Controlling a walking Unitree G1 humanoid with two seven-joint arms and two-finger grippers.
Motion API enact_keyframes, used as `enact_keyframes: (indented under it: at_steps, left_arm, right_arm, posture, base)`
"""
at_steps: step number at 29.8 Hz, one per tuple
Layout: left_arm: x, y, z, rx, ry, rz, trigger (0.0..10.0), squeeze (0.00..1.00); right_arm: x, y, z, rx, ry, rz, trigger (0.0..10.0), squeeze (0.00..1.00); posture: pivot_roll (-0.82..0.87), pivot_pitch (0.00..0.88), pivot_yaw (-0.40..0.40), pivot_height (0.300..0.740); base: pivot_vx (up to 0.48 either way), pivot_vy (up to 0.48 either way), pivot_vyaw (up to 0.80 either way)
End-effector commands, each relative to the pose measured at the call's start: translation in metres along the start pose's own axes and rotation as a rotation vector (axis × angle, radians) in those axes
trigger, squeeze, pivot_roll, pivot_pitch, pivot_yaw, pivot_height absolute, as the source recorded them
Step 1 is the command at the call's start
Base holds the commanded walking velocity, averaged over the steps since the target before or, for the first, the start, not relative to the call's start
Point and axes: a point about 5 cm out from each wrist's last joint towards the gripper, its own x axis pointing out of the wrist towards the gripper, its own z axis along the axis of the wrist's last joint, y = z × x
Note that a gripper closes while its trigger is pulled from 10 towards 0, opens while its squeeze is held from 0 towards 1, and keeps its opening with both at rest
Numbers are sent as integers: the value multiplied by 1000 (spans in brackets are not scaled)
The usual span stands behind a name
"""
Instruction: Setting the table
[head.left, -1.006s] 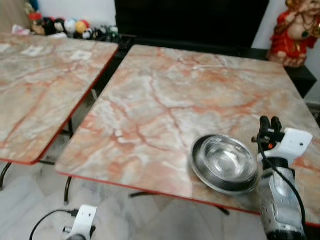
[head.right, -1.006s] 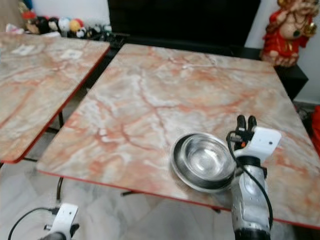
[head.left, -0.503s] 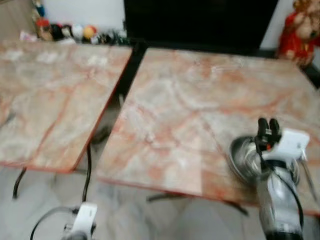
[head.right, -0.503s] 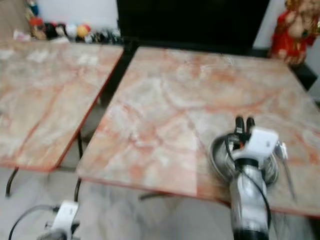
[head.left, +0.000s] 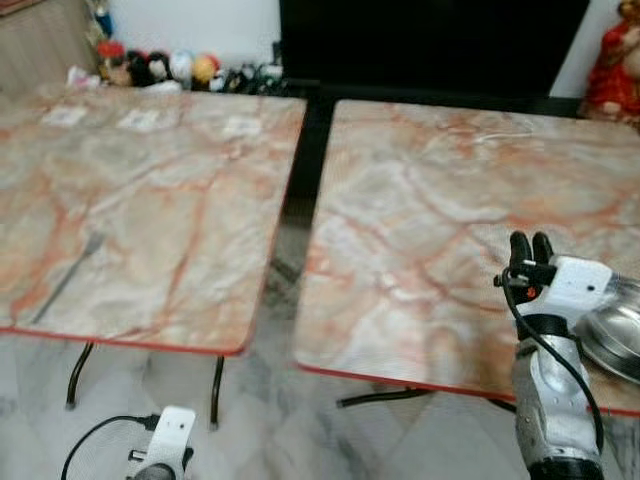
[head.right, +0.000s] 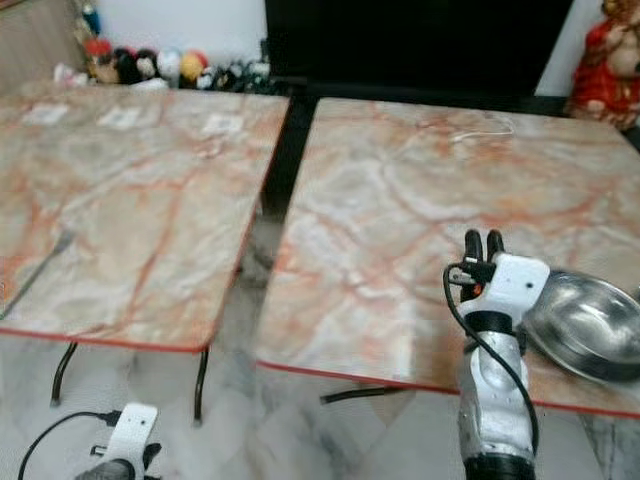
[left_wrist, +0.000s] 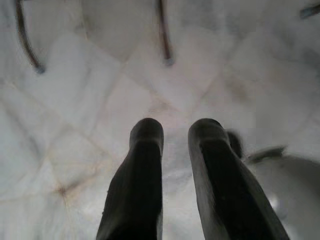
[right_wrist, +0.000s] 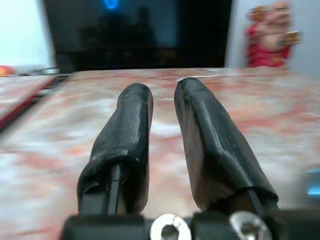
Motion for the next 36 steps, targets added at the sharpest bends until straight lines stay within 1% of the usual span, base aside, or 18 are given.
enact_keyframes:
  at_steps: [1,36]
  left_arm:
    - [0,-3,1,-19,-2,-6,10000,0]
    - [0,-3,1,-19,-5,-5,10000,0]
  right_arm:
    - [0,-9,2,-23,-6,-21,10000,0]
    - [-2,1,-4,-15,10,9,10000,0]
  posture:
    - [125,11,-39,740]
    - [131,11,-39,740]
  base:
    - [0,480,0]
    - [0,480,0]
